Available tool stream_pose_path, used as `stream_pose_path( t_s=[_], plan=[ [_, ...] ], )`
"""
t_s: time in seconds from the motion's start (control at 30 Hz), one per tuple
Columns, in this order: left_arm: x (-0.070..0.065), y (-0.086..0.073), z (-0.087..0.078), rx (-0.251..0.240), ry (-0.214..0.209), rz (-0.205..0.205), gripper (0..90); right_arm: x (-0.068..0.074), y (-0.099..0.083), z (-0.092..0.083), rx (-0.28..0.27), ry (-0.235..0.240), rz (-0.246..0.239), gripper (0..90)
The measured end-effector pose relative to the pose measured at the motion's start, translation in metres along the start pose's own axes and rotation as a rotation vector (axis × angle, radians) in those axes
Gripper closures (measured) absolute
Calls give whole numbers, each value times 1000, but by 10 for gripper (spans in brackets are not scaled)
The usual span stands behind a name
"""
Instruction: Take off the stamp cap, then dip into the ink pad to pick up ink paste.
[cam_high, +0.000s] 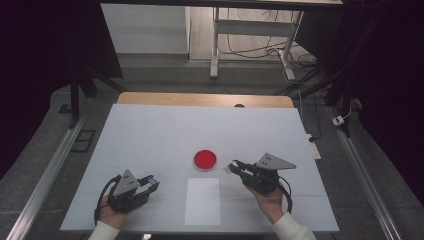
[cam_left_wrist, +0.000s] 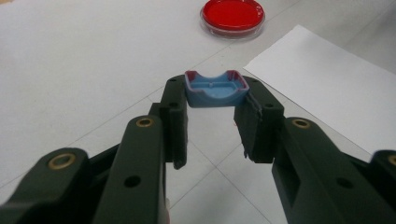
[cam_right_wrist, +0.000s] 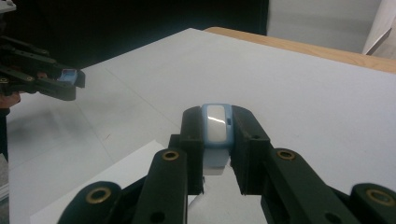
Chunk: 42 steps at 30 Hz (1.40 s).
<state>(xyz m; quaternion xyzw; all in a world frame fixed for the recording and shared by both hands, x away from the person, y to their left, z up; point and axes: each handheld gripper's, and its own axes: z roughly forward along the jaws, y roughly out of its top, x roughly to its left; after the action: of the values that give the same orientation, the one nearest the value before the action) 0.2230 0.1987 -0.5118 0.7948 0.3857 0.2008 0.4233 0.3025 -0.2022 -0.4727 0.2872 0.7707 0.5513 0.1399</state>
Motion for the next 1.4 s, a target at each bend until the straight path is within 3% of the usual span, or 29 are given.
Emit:
stream_pose_path(
  t_s=[0.57,0.97,1.27,1.4],
  plan=[
    [1,1,1,2,1,3,648,1,3,7,13,12,-4,751],
    [1,2,3,6,-8,7,647,-3,22,20,30,6,-14,751],
    [1,2,4,6,-9,9,647,-6,27,30,42,13,12,751],
    [0,2,4,9,-11,11,647,-5,31,36,50,7,-3,751]
  ],
)
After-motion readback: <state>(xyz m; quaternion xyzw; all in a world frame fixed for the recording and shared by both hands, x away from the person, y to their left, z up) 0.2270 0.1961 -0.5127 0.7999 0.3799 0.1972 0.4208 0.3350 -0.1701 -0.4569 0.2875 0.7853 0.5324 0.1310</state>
